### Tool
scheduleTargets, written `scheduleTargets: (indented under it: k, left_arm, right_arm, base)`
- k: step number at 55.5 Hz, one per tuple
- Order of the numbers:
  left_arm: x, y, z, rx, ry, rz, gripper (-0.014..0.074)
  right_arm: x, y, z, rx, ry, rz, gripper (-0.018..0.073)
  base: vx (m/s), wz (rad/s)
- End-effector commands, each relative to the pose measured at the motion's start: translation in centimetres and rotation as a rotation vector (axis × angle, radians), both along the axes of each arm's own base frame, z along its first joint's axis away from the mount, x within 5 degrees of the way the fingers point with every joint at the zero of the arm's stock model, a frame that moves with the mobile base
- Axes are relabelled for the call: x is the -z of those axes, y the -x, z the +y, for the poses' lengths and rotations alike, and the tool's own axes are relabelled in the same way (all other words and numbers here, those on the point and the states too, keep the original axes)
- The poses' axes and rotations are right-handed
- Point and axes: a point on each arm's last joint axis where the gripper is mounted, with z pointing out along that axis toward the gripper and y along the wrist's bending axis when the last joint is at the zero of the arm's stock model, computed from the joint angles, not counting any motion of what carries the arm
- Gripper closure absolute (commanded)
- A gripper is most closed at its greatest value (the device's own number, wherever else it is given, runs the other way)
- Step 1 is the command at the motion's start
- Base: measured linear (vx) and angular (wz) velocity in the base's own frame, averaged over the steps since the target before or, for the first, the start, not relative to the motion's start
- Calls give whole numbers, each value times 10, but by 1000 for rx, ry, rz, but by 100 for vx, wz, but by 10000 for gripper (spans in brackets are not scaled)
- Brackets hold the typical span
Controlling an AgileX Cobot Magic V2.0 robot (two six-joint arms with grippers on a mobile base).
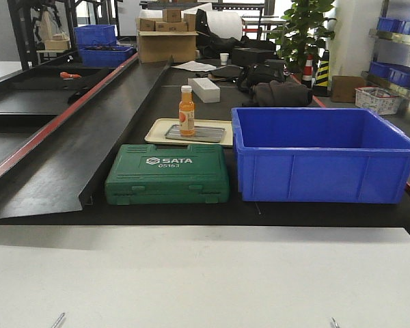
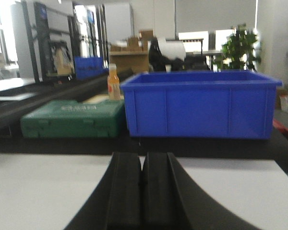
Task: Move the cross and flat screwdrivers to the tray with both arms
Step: 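Lower both grippers toward the green-handled screwdrivers on the white table, then close left and right grippers around each screwdriver's green handle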
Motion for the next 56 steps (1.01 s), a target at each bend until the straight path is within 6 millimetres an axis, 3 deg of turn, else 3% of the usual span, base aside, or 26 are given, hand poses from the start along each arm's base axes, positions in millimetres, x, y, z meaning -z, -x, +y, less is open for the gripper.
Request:
scheduleTargets:
  k: [1, 11, 15, 21, 30, 46, 56]
  left_arm:
    - [-46, 16, 1, -9, 17, -227, 599]
    - [-104, 31, 0, 4, 15, -284, 587]
    - [-119, 23, -1, 13, 12, -209, 577]
    - [-123, 3, -1, 18, 9, -91, 556]
    - [-111, -33, -2, 20, 8, 84, 482]
    - [-84, -71, -3, 30, 5, 354, 235]
    - [-73, -85, -4, 33, -4, 449, 186]
  right_arm:
    - [-42, 8, 2, -25, -5, -198, 567]
    - [-113, 8, -1, 7, -5, -200, 562]
    - [-135, 1, -1, 20, -2, -166, 558]
    - [-146, -17, -1, 29, 6, -83, 536]
    - [-132, -51, 3, 31, 24, 74, 433]
    - [-98, -99, 7, 37, 58, 337, 78]
    - [-78, -118, 8, 45, 62, 484, 40]
  base:
    - [0, 0]
    - [0, 0]
    - [0, 0]
    - [0, 0]
    - [0, 0]
    - [0, 0]
    - [0, 0]
